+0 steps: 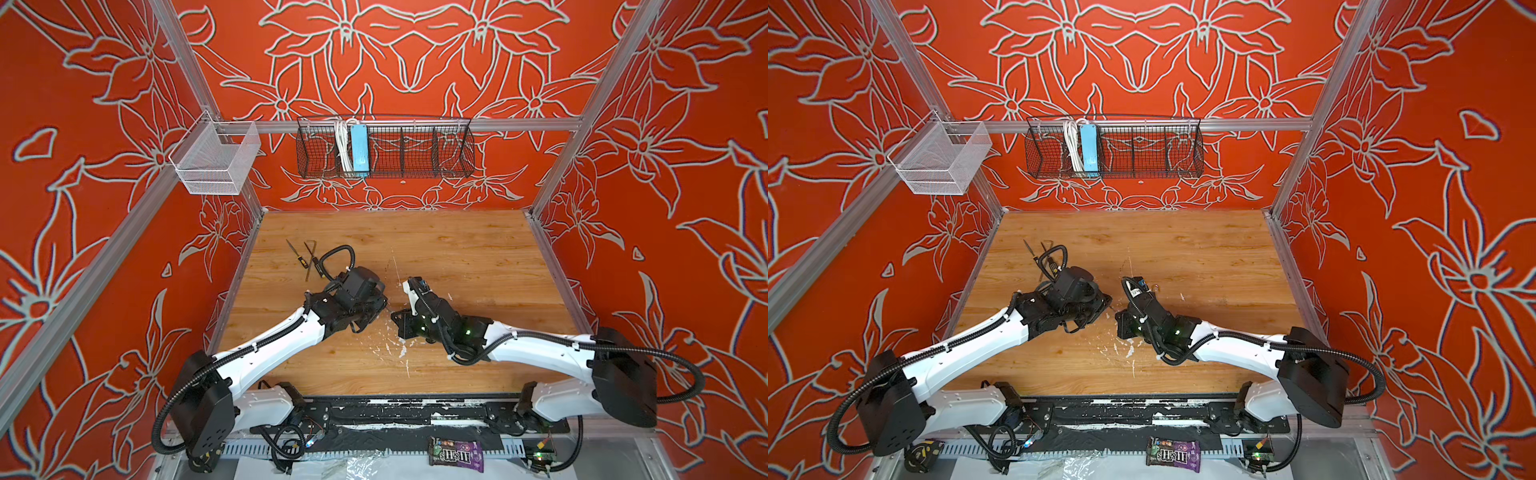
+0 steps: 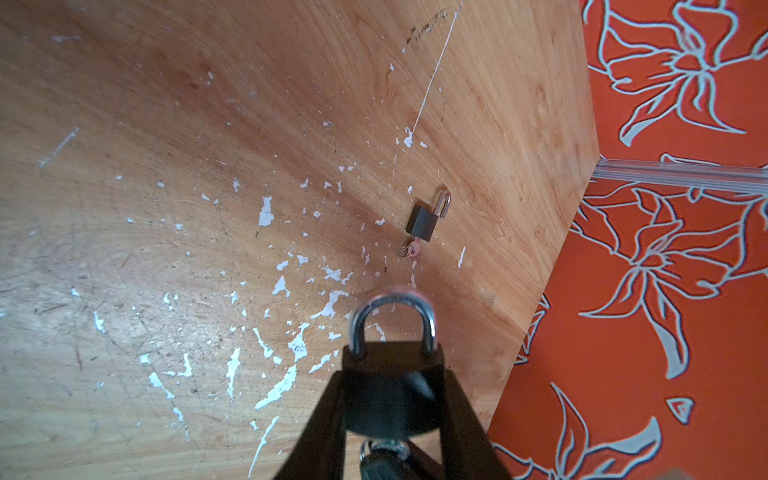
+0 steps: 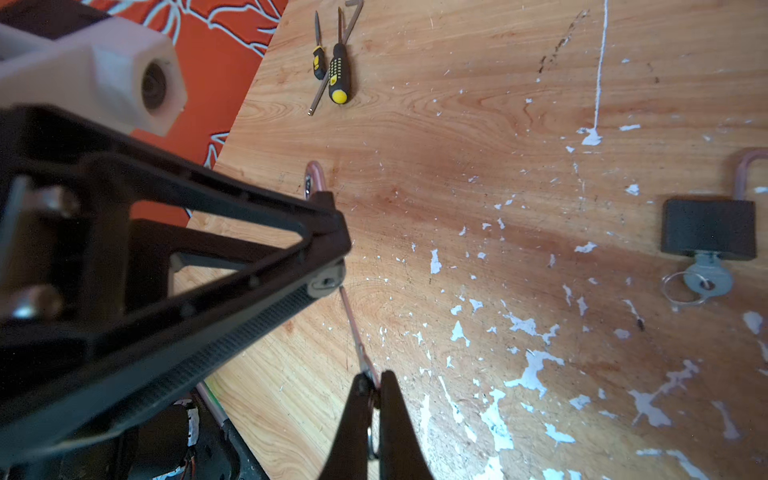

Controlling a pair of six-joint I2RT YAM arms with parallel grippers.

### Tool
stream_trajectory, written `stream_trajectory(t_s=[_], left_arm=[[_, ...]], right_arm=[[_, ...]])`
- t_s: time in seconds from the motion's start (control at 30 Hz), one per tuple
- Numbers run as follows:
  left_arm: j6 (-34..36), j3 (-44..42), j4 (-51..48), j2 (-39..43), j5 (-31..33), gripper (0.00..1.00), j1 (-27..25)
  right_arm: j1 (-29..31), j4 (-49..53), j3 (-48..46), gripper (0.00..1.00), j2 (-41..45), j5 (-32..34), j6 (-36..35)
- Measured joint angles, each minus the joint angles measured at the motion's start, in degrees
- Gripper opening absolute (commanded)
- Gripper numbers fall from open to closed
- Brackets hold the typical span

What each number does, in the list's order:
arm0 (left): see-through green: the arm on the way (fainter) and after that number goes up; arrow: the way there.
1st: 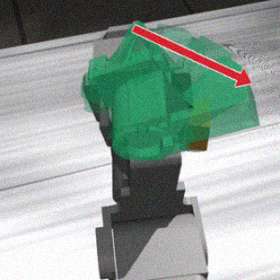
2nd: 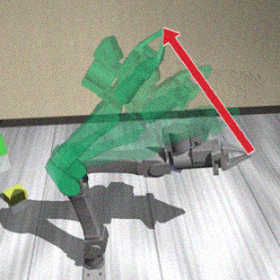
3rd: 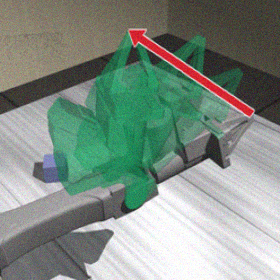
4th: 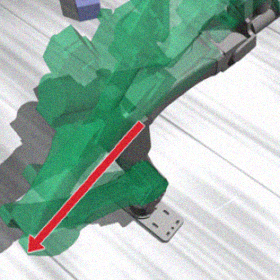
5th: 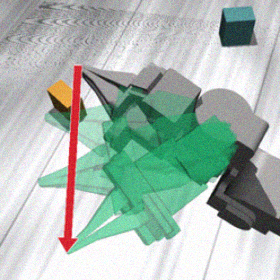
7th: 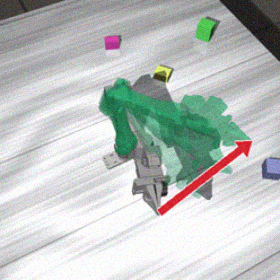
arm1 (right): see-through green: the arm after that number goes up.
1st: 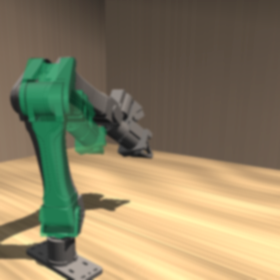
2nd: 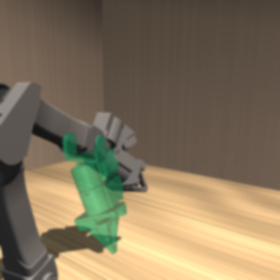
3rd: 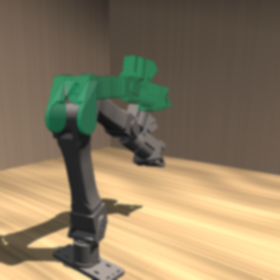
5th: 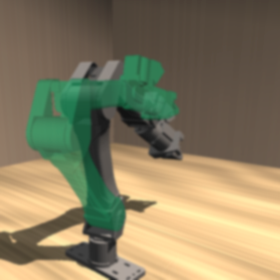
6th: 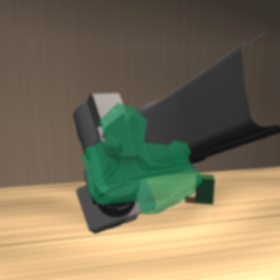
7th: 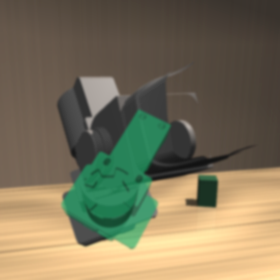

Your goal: Unlock with the key

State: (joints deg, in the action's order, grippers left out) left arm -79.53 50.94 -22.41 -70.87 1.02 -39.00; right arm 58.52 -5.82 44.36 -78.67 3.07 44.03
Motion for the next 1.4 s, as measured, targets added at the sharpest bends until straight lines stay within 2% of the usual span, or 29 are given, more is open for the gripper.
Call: stream_trajectory(t_s=[0.7,1.03,1.23,1.4], left_arm=[[0.0,1.3,0.3,0.0,0.5,0.0,-0.6],[-1.4,2.0,-0.6,0.0,2.7,0.0,-2.1],[-1.6,1.9,-1.2,1.2,4.2,0.0,-3.3],[-3.5,1.7,-0.7,2.0,5.6,0.0,-4.3]], right_arm=[[-0.2,3.3,3.3,0.0,0.0,1.2,-2.9],[-2.0,9.9,7.7,0.0,-0.1,-2.0,-5.1],[-3.3,11.1,8.6,0.0,0.0,-6.8,-5.3],[-3.4,10.9,9.1,0.0,0.0,-7.6,-3.9]])
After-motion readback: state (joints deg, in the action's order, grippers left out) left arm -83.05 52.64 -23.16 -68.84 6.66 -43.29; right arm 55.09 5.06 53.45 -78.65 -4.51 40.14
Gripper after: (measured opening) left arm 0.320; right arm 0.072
